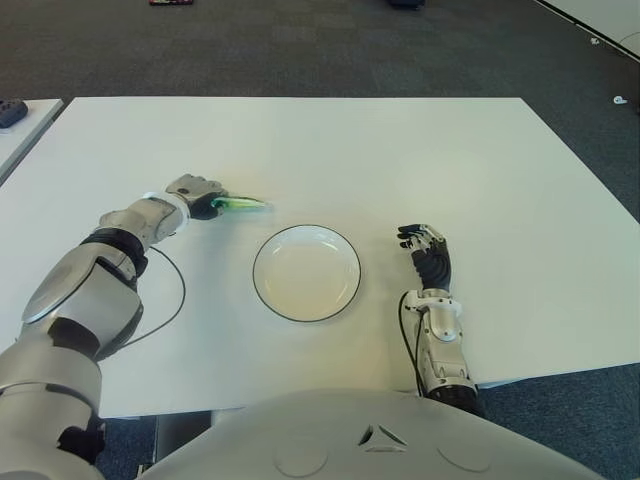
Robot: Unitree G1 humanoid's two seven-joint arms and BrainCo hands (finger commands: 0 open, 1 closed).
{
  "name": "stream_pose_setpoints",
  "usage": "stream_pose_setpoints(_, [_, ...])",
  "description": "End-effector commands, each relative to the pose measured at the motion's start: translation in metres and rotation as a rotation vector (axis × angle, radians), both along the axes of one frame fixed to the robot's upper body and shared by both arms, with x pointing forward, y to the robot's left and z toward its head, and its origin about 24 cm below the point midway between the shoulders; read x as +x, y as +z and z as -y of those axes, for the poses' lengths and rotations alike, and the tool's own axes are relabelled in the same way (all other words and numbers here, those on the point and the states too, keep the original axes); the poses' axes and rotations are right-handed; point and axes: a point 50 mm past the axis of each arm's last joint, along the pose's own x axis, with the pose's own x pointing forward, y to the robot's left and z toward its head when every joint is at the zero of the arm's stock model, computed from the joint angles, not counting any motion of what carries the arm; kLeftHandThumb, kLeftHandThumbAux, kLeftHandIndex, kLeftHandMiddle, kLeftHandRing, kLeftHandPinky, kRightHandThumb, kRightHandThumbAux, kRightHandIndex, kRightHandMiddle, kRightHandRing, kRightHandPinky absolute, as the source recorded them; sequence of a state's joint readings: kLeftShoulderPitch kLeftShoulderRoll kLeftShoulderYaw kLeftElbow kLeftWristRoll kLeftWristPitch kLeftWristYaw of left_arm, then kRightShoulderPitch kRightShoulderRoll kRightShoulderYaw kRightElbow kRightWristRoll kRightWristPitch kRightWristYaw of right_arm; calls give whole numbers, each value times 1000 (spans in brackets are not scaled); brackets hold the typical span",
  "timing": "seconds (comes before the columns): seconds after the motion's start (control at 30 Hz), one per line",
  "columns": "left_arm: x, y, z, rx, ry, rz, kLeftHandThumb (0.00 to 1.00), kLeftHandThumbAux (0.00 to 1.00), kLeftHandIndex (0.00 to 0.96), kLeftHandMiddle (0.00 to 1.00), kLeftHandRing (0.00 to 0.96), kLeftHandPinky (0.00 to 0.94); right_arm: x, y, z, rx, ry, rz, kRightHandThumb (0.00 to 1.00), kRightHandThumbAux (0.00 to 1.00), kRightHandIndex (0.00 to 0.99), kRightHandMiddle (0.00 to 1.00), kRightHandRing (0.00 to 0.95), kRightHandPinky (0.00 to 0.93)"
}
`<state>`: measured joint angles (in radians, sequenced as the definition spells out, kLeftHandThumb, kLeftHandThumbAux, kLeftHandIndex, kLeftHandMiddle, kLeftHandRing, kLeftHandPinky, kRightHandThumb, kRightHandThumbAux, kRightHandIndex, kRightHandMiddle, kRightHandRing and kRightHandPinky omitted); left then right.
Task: Put the toothpaste on the table into the plate.
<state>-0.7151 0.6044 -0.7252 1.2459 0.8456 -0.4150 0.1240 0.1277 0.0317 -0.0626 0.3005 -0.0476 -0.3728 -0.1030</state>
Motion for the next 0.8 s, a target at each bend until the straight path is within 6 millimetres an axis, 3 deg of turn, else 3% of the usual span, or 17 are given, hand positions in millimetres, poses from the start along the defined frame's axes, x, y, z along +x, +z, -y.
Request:
stream_pose_setpoints(0.03, [-19, -23, -3, -33, 56, -127, 756, 440, 495, 588, 577, 582, -2, -2, 0, 11, -6, -24, 708, 730, 425, 429, 405, 409])
stream_pose_setpoints(0.1, [-19, -23, -3, -46, 63, -127, 760, 451, 510, 610, 598, 605, -2, -2, 0, 10, -6, -25, 708, 730, 425, 428, 405, 407])
stream_pose_setpoints(0.17, [-19, -23, -3, -59, 72, -129, 740, 590, 466, 644, 627, 632, -2, -2, 0, 8, -6, -25, 708, 730, 425, 427, 405, 409])
stream_pose_setpoints(0.3, [-19, -23, -3, -66, 85, -138, 727, 667, 442, 676, 655, 654, -2, -2, 1, 6, -7, -23, 708, 730, 425, 427, 404, 408])
stream_pose_setpoints(0.8, [-18, -19, -3, -111, 103, -135, 719, 694, 435, 715, 702, 677, -2, -1, 1, 4, -10, -23, 708, 730, 426, 429, 407, 407])
